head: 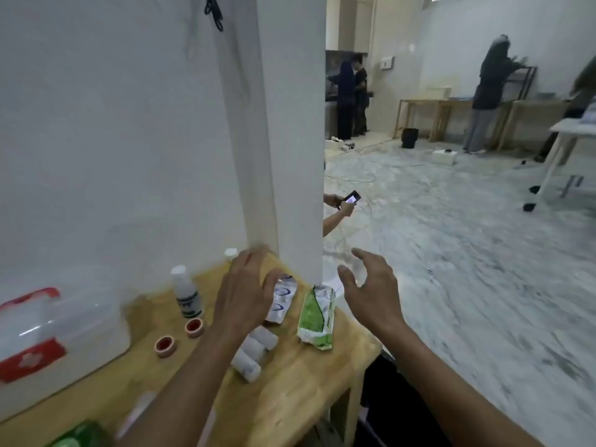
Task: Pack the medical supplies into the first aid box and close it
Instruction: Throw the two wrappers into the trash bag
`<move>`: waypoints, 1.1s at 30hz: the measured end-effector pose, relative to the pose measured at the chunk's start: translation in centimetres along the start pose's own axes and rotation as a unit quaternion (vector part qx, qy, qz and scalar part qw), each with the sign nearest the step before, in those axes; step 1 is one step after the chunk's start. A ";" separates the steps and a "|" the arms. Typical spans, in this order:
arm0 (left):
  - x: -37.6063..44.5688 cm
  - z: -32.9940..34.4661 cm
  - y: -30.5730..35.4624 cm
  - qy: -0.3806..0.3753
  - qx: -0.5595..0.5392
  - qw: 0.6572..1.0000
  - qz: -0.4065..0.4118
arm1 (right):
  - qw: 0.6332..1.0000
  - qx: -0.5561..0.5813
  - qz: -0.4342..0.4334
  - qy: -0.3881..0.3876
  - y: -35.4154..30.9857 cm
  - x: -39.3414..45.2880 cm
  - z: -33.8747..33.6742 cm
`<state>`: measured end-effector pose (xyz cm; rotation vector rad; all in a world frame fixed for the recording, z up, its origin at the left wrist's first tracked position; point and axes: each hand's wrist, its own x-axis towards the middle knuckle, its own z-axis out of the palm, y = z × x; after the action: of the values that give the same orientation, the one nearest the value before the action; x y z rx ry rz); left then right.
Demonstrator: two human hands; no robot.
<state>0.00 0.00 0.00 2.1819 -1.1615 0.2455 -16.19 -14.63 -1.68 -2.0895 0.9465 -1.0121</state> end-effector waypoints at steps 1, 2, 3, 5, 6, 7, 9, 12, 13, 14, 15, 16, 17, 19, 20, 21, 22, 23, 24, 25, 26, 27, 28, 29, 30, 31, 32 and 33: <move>0.4 1.0 -0.3 -0.010 -0.007 1.000 -0.012 | 1.000 0.006 0.022 -0.010 1.0 0.1 0.7; 0.9 2.0 -0.6 -0.013 -0.007 1.000 -0.022 | 0.999 0.001 0.045 -0.021 1.7 0.5 1.4; 1.2 3.0 -1.0 -0.027 -0.005 0.999 -0.029 | 0.998 0.002 0.059 -0.036 2.8 0.5 2.2; 2.0 4.6 -1.6 -0.060 0.001 0.997 -0.040 | 0.993 0.010 0.095 -0.064 4.2 0.7 3.6; 2.5 5.3 -1.9 -0.073 0.000 0.996 -0.042 | 0.992 0.011 0.107 -0.073 4.5 1.0 4.2; 3.0 5.8 -2.1 -0.082 0.005 0.996 -0.042 | 0.991 0.012 0.109 -0.077 4.9 1.3 4.7; 3.8 6.5 -2.6 -0.103 0.021 0.994 -0.036 | 0.989 0.017 0.117 -0.090 5.2 1.6 5.4; 4.4 7.6 -3.0 -0.128 0.038 0.991 -0.029 | 0.986 0.011 0.130 -0.100 5.7 1.6 6.2; 4.5 7.9 -3.2 -0.132 0.041 0.990 -0.026 | 0.986 0.004 0.132 -0.102 5.8 1.5 6.4; 4.5 8.3 -3.4 -0.136 0.045 0.989 -0.024 | 0.986 0.001 0.133 -0.104 5.9 1.5 6.5; 4.6 8.5 -3.6 -0.142 0.052 0.988 -0.026 | 0.986 0.001 0.132 -0.105 6.1 1.4 6.6; 4.6 8.8 -3.9 -0.150 0.056 0.987 -0.032 | 0.986 0.000 0.132 -0.106 6.1 1.4 6.6; 4.7 8.9 -4.0 -0.158 0.058 0.985 -0.034 | 0.986 -0.001 0.128 -0.105 6.2 1.4 6.7; 4.9 8.9 -4.2 -0.174 0.063 0.982 -0.027 | 0.986 -0.005 0.128 -0.104 6.1 1.4 6.7; 5.0 8.9 -4.2 -0.182 0.065 0.981 -0.025 | 0.986 -0.006 0.127 -0.103 6.1 1.4 6.7; 5.1 8.8 -4.0 -0.191 0.068 0.979 -0.025 | 0.987 -0.008 0.126 -0.102 6.0 1.4 6.7; 5.2 8.7 -3.8 -0.205 0.071 0.976 -0.027 | 0.987 -0.011 0.125 -0.103 5.9 1.4 6.6; 5.3 8.5 -3.6 -0.224 0.072 0.971 -0.028 | 0.987 -0.012 0.124 -0.103 5.9 1.4 6.7; 5.5 8.4 -3.4 -0.247 0.075 0.966 -0.031 | 0.987 -0.014 0.125 -0.104 5.7 1.4 6.6; 5.7 8.2 -3.2 -0.268 0.081 0.959 -0.031 | 0.986 -0.013 0.126 -0.104 5.7 1.4 6.6; 6.0 8.1 -3.0 -0.288 0.091 0.953 -0.031 | 0.986 -0.012 0.128 -0.104 5.6 1.4 6.5; 6.3 8.0 -2.9 -0.305 0.100 0.947 -0.032 | 0.986 -0.011 0.128 -0.103 5.5 1.4 6.6; 6.6 7.9 -2.8 -0.319 0.103 0.942 -0.035 | 0.986 -0.011 0.127 -0.105 5.5 1.4 6.5; 7.0 7.9 -2.7 -0.326 0.102 0.939 -0.038 | 0.986 -0.013 0.126 -0.107 5.4 1.4 6.5; 7.3 7.9 -2.6 -0.327 0.100 0.939 -0.040 | 0.986 -0.016 0.124 -0.109 5.4 1.4 6.5; 7.5 8.0 -2.5 -0.321 0.100 0.941 -0.043 | 0.986 -0.016 0.122 -0.108 5.5 1.4 6.6; 7.6 8.0 -2.4 -0.308 0.102 0.945 -0.045 | 0.986 -0.017 0.123 -0.107 5.5 1.4 6.6; 7.7 8.1 -2.4 -0.289 0.104 0.951 -0.045 | 0.987 -0.013 0.125 -0.105 5.5 1.4 6.6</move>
<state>5.45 -9.27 -3.98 2.5773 -1.3834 -0.3541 -11.93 -17.38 -8.75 -1.9909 1.0846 -0.6422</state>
